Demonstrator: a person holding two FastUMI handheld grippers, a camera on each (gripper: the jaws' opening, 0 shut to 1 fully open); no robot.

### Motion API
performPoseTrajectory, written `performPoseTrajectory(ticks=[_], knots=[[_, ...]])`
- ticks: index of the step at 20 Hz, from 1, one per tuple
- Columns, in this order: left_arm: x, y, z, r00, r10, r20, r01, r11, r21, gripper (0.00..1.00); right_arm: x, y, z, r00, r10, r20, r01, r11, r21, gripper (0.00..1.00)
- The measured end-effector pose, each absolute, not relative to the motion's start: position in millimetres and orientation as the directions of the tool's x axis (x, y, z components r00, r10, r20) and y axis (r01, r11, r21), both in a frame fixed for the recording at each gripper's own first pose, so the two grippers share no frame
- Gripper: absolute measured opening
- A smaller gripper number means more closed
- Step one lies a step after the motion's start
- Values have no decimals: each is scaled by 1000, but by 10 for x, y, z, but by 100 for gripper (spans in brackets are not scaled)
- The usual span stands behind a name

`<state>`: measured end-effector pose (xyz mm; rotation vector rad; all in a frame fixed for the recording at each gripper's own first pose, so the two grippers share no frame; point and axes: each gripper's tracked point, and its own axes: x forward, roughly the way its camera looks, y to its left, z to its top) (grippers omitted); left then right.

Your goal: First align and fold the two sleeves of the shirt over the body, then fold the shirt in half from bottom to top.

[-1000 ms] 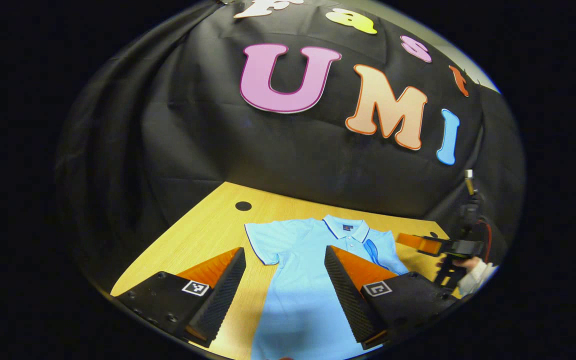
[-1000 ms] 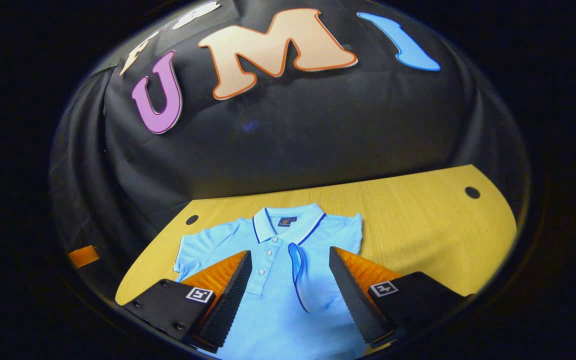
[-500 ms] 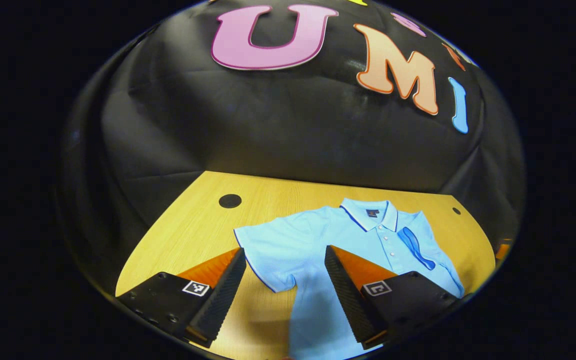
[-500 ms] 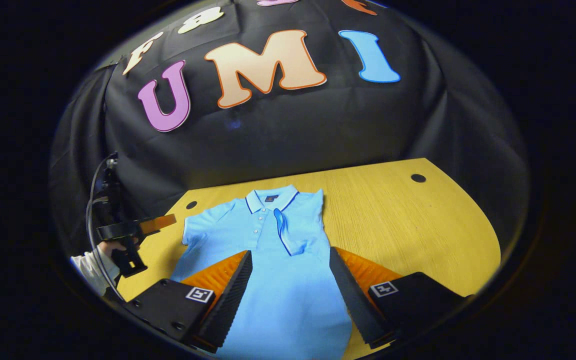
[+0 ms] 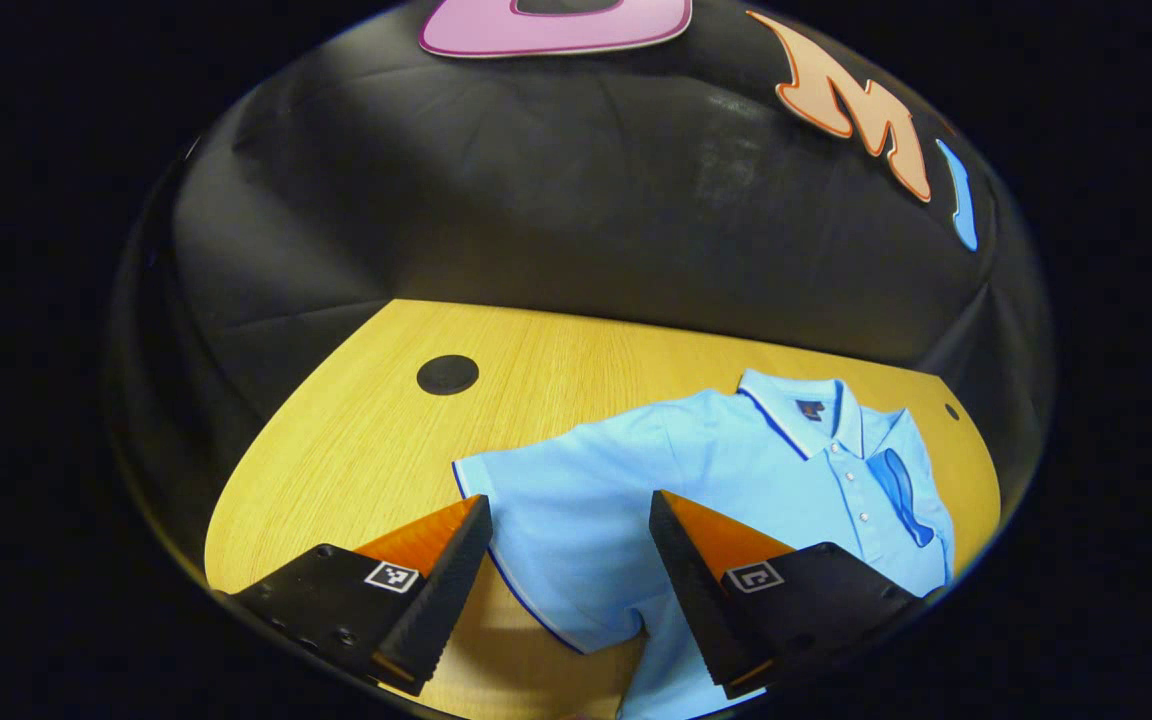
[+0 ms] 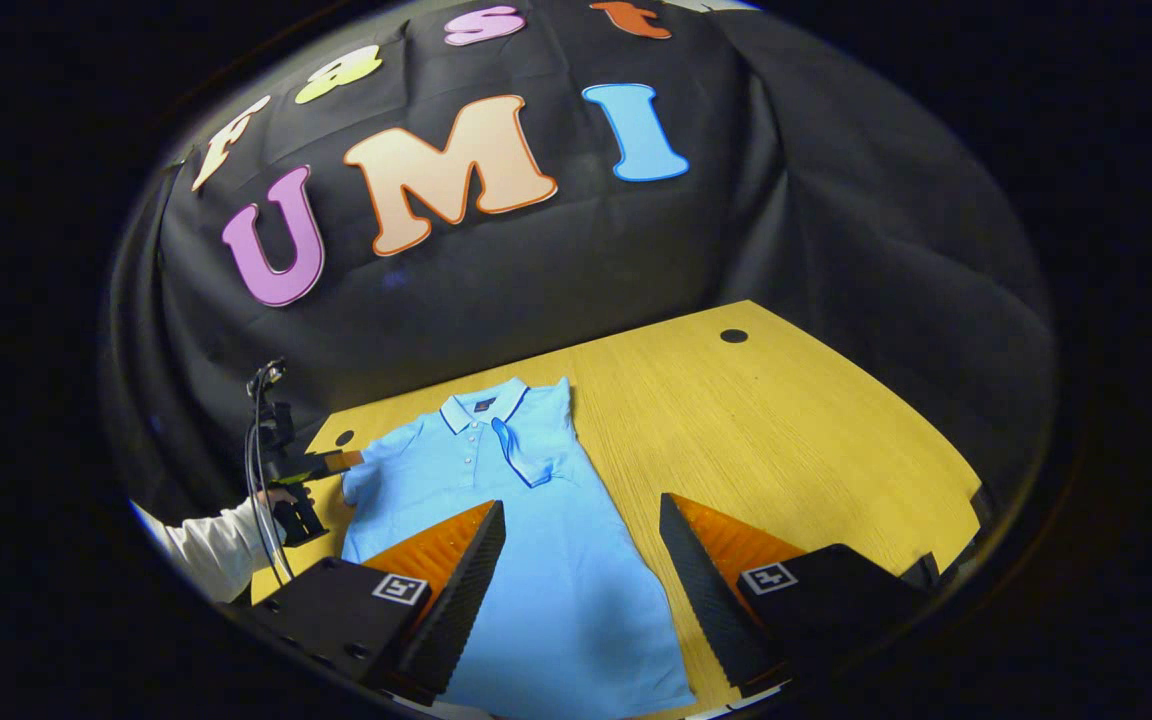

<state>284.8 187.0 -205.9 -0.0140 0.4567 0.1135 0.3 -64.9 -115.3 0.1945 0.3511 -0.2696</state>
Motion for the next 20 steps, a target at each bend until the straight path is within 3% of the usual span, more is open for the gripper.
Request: performPoseTrajectory(ticks=[8,11,12,13,14,15,16,18,20], knots=[[2878,1980,-2240,863,136,-487,-105,990,92,92,-274,-819,-1291,869,-304,-390,375,919,120,98],[2912,1931,-2258,859,128,-495,-84,990,111,82,-290,-839,-1322,866,-308,-395,382,916,124,98],[2912,1887,-2249,859,117,-498,-68,991,115,67,-294,-855,-1326,865,-310,-395,382,917,116,98],[2922,1832,-2259,857,104,-505,-49,991,121,59,-300,-859,-1307,866,-312,-391,380,918,109,98],[2934,1789,-2262,856,96,-508,-36,991,126,41,-305,-860,-1299,867,-312,-389,378,920,105,98],[2943,1769,-2263,855,94,-511,-30,991,133,31,-296,-854,-1303,869,-309,-387,374,921,104,98],[2949,1751,-2263,852,99,-515,-28,989,143,13,-298,-848,-1296,869,-308,-387,372,923,100,97],[2946,1729,-2255,846,118,-519,-35,985,167,2,-306,-869,-1326,868,-310,-388,367,927,81,98],[2949,1710,-2194,847,133,-514,-44,982,181,0,-357,-889,-1346,864,-312,-394,365,929,64,98]])
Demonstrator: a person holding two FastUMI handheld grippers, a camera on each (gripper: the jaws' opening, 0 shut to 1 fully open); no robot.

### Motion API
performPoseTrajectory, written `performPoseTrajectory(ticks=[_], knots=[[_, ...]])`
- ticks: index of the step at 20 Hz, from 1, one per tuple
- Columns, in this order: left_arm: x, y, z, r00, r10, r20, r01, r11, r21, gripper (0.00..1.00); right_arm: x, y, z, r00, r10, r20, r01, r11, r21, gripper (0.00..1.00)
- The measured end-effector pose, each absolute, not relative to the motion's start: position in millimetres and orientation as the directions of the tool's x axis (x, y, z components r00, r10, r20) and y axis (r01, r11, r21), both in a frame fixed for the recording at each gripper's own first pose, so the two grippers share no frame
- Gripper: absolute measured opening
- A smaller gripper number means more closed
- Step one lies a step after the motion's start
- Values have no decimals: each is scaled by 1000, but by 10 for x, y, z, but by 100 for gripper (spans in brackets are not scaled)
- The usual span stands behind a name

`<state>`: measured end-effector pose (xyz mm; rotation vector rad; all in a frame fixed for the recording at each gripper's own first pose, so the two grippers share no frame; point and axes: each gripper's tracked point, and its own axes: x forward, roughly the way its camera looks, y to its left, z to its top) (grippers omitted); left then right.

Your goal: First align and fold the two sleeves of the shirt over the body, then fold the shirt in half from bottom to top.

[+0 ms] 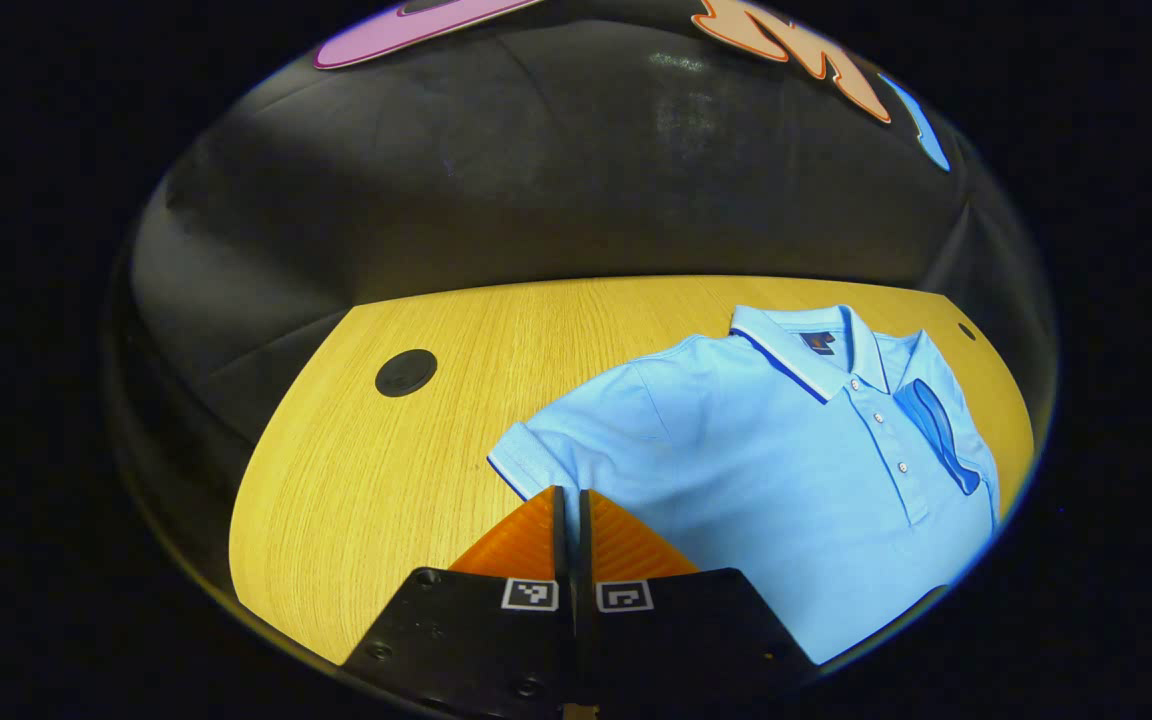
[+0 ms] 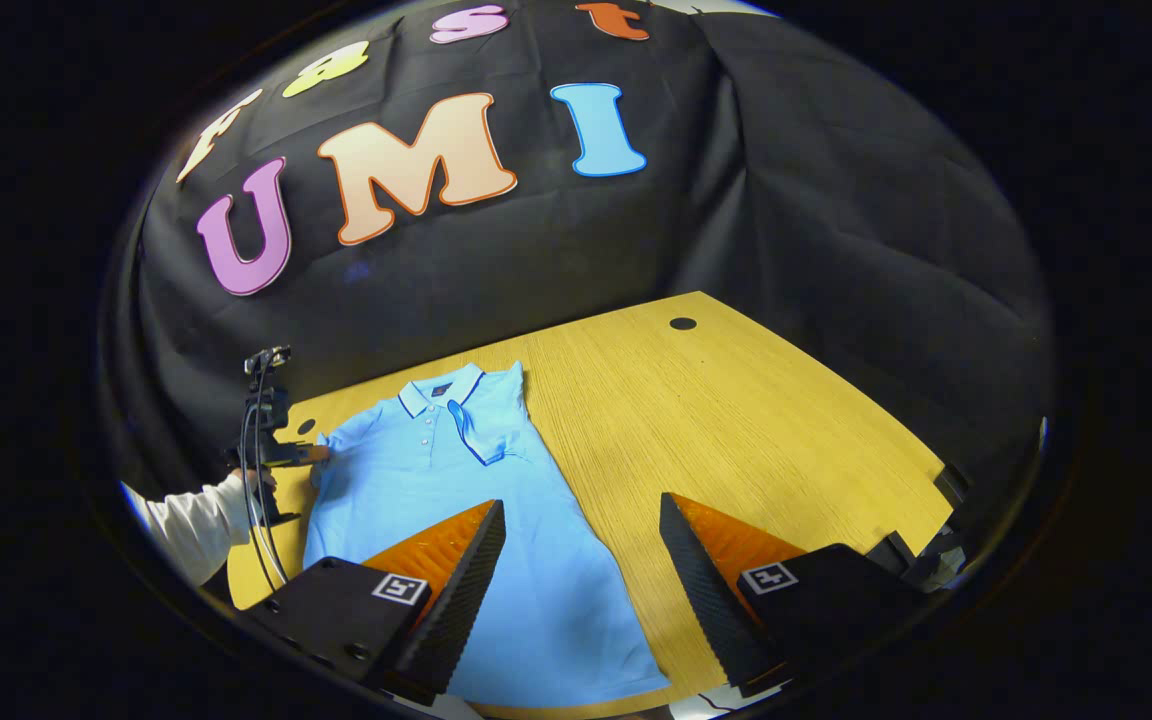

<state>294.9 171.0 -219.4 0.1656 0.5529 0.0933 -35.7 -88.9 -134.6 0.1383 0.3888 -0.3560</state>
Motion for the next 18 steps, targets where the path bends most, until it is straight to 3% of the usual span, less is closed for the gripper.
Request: performPoseTrajectory(ticks=[7,15,16,17,18], knots=[[3039,778,-1792,888,-9,-460,90,984,155,0,-414,-958,-1355,868,-308,-391,356,933,56,98],[2927,-388,-2055,843,-180,-507,247,967,69,4,-473,-970,-1414,880,-273,-388,315,948,46,98],[2859,-464,-2067,836,-197,-511,254,966,43,18,-482,-955,-1425,882,-265,-390,306,951,45,98],[2805,-485,-2052,836,-206,-509,259,965,33,26,-487,-939,-1444,884,-256,-391,296,954,45,98],[2767,-477,-2028,843,-202,-499,255,966,40,51,-500,-919,-1453,887,-247,-391,286,957,43,98]])
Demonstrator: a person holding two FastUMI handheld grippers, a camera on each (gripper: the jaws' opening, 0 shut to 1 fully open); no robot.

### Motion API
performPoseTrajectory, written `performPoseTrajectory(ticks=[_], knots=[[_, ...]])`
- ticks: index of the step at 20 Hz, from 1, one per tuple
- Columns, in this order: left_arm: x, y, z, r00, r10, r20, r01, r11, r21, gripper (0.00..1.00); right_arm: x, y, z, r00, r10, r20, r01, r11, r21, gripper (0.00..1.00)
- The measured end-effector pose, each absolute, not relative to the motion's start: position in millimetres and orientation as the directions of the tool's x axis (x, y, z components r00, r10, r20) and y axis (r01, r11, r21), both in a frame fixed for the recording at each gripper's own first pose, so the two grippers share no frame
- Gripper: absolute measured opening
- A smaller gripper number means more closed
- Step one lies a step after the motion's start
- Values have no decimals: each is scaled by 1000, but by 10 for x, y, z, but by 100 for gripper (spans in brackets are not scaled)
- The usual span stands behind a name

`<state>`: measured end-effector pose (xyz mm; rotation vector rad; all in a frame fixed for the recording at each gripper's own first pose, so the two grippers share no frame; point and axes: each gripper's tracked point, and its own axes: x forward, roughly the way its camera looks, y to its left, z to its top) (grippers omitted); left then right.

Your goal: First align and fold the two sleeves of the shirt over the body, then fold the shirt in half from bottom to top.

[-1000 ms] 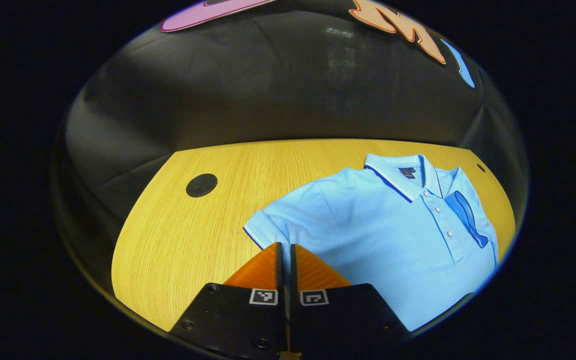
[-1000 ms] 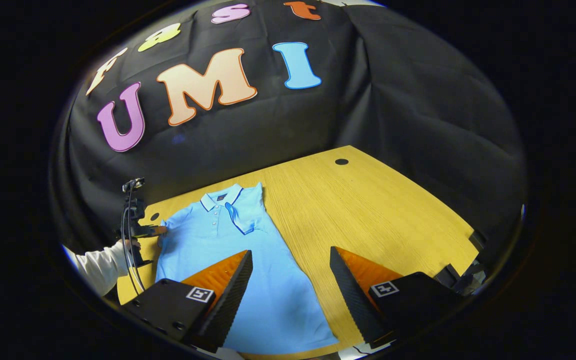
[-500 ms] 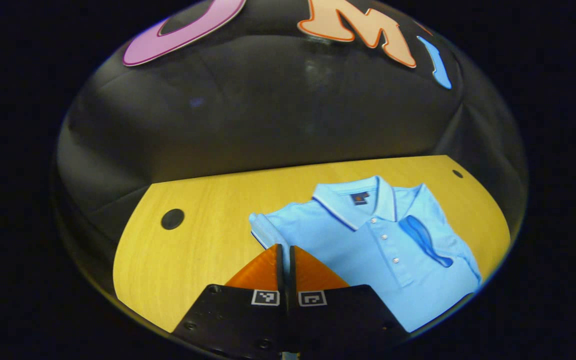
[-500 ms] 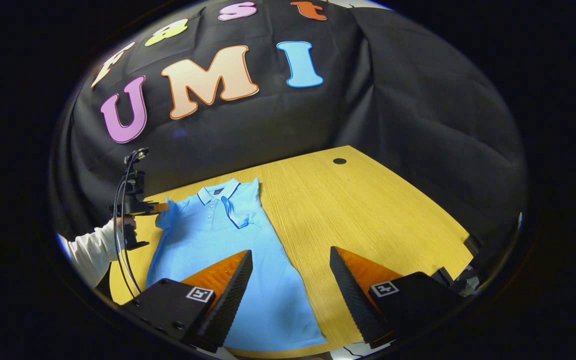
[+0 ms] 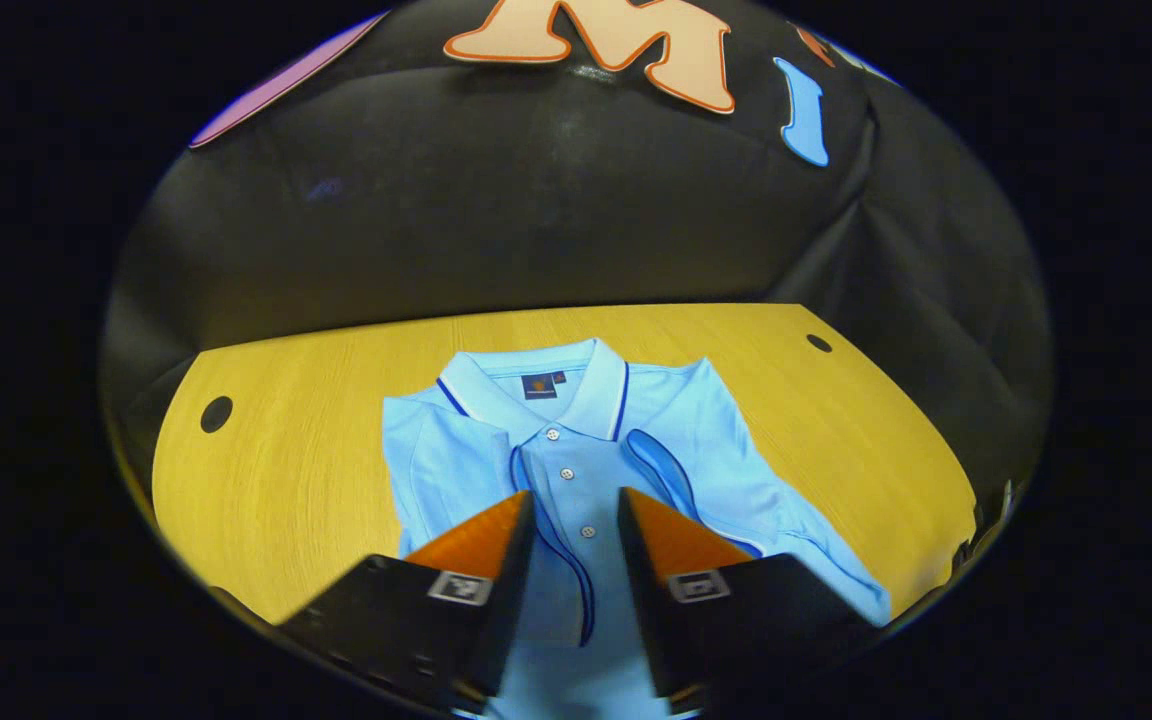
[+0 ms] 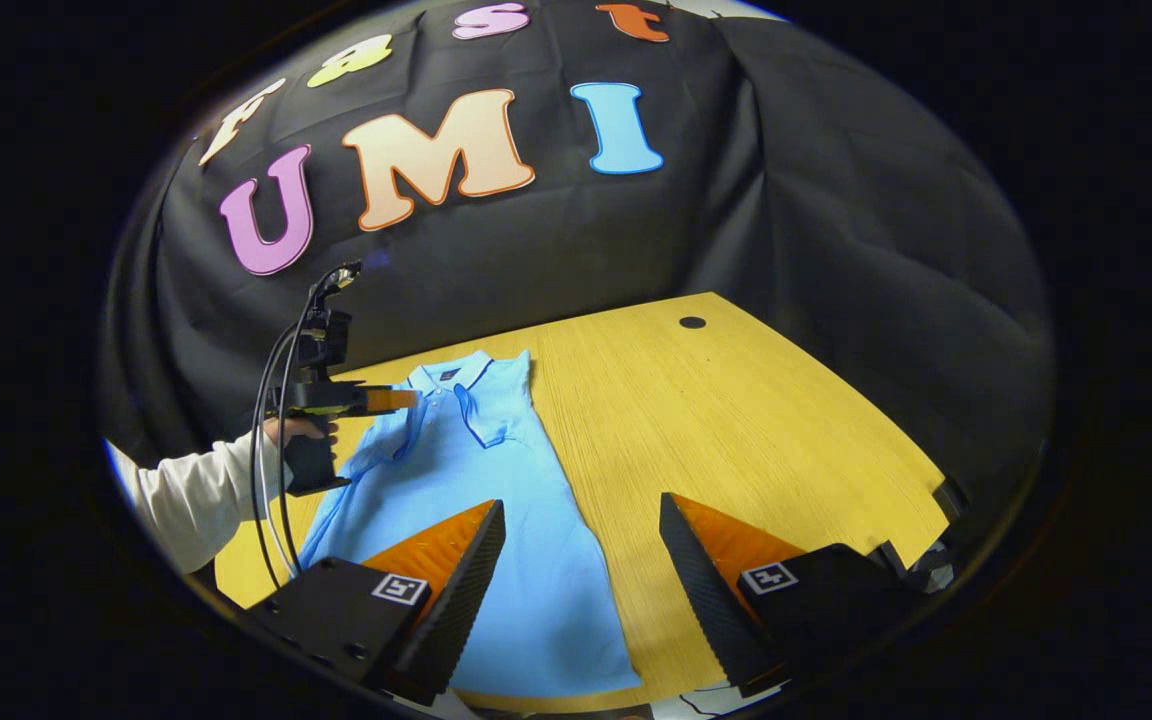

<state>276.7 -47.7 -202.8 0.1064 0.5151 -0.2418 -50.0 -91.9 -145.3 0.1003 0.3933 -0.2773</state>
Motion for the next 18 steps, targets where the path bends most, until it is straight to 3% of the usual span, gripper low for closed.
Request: performPoseTrajectory(ticks=[2,10,16,18], knots=[[2697,-399,-1994,864,-171,-474,234,969,77,100,-549,-878,-1527,887,-230,-401,265,964,33,98],[1500,237,-1699,917,-76,-391,138,981,134,96,-855,-726,-1876,880,-181,-438,195,981,-14,98],[355,554,-1873,923,-52,-382,68,997,28,96,-1080,-503,-2162,882,-134,-452,139,990,-21,92],[-16,601,-2014,921,-43,-388,66,997,45,96,-1171,-439,-2278,879,-111,-464,105,994,-40,98]])
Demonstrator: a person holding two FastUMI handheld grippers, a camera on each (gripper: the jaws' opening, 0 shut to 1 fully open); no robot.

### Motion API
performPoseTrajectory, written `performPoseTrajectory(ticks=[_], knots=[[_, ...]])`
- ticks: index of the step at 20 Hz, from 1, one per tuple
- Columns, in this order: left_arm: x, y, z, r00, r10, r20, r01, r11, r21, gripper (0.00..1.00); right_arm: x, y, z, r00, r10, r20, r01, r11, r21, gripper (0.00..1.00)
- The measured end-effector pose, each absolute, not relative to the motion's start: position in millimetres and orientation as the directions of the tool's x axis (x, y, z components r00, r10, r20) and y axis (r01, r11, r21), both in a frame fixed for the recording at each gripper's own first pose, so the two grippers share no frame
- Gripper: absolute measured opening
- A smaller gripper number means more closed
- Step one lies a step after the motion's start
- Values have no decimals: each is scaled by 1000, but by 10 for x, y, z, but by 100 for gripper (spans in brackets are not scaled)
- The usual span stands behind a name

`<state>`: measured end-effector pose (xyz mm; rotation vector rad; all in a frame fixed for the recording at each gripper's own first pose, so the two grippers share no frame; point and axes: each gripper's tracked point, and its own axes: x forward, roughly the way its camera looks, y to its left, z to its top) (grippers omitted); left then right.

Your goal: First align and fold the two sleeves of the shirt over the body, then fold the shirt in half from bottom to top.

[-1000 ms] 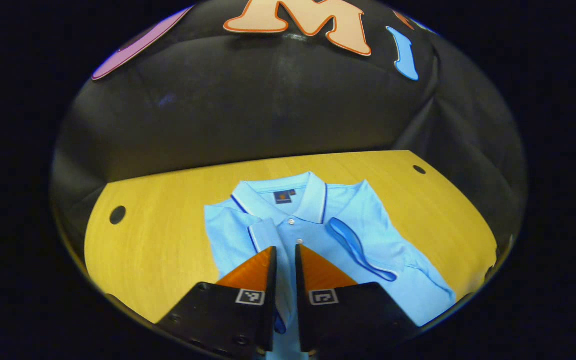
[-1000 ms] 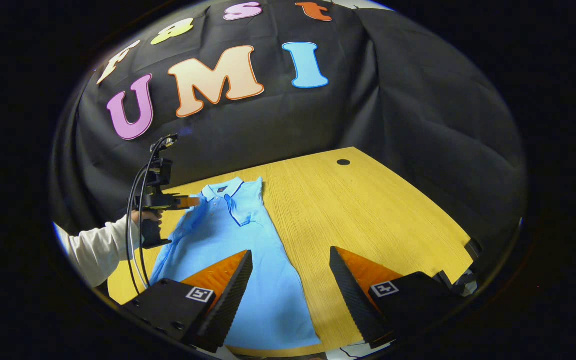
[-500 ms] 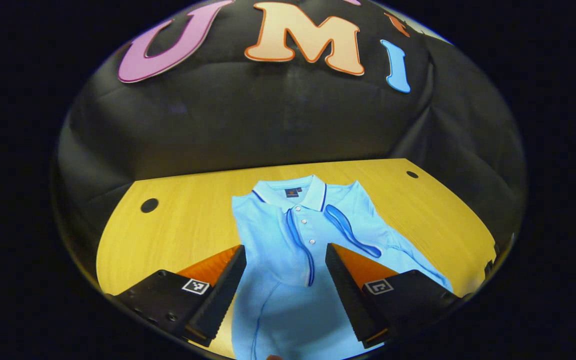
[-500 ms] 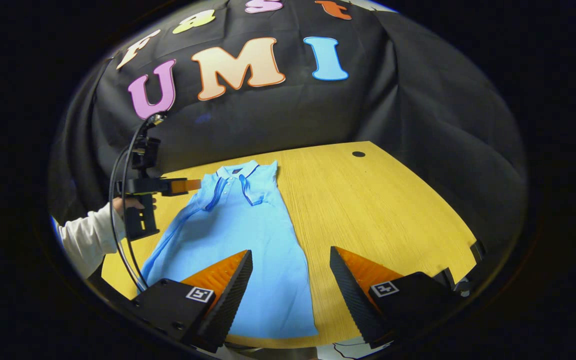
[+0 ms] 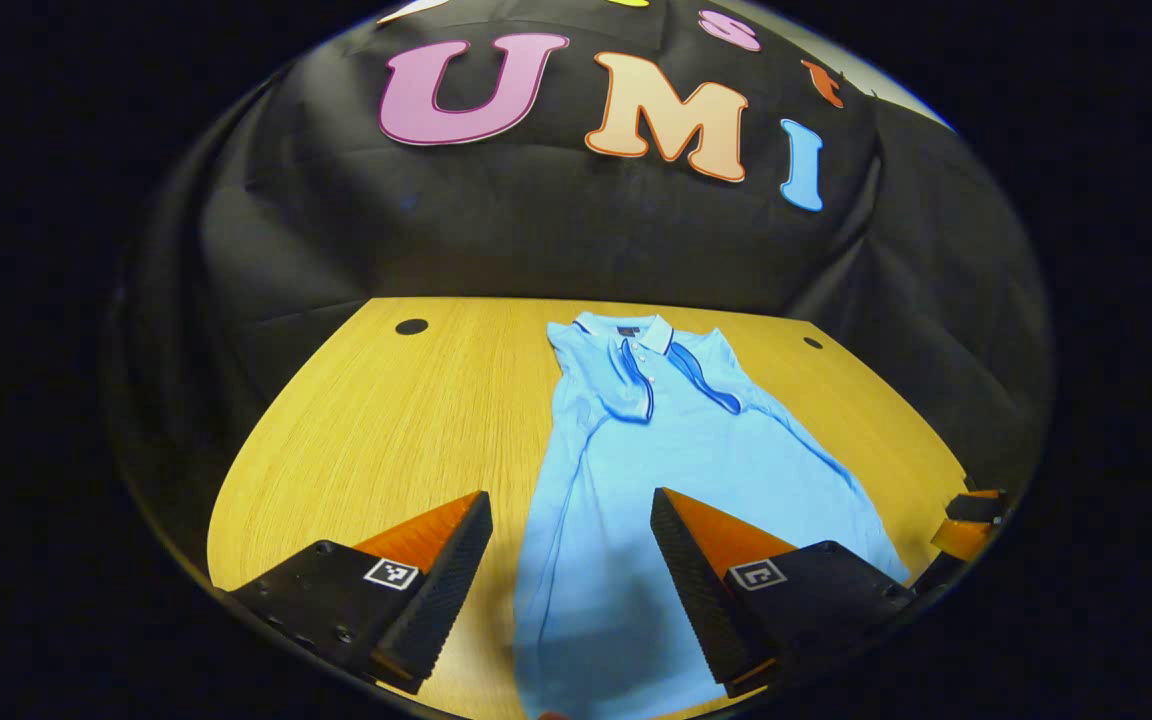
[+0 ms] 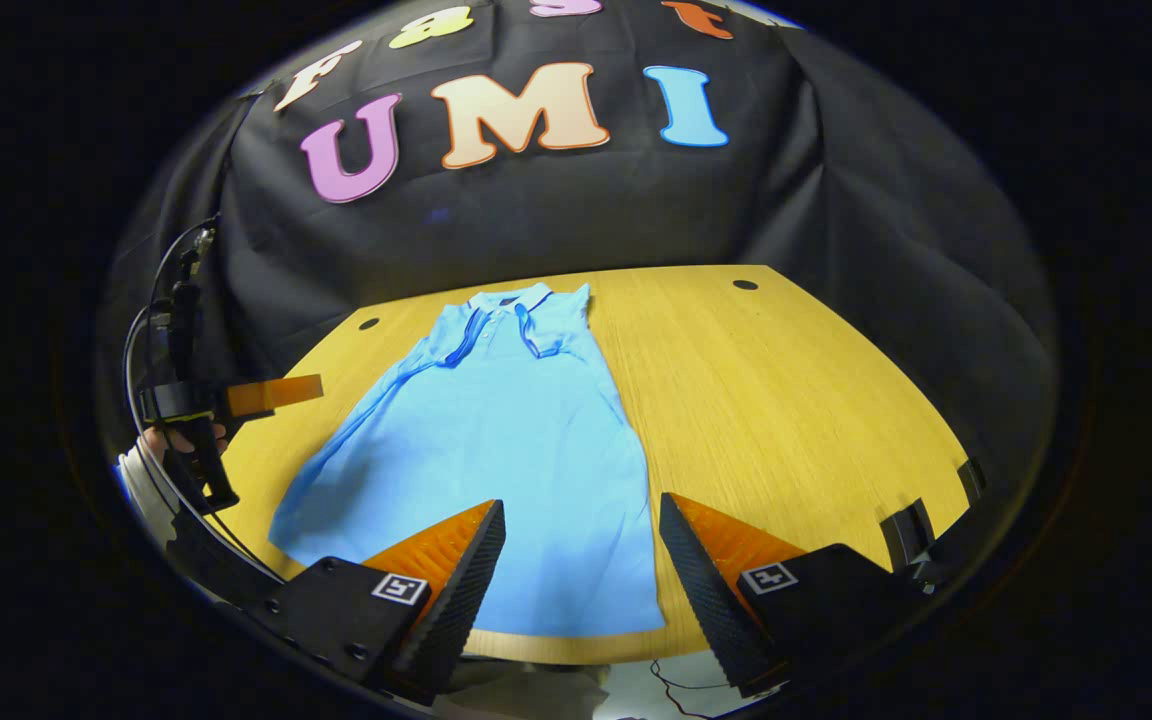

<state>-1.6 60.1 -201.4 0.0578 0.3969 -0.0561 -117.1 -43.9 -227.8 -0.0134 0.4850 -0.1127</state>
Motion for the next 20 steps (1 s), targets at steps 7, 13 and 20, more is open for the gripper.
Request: performPoseTrajectory(ticks=[7,13,20], knots=[[-1060,574,-2707,882,24,-470,0,999,49,96,-1463,-435,-2740,849,-54,-525,6,996,-94,98],[-1243,528,-3089,869,72,-489,-29,995,95,96,-1487,-493,-3119,825,-36,-564,-17,996,-88,98],[-1261,460,-3178,876,84,-474,-35,993,111,96,-1422,-452,-3216,834,-26,-552,-46,992,-116,98]])
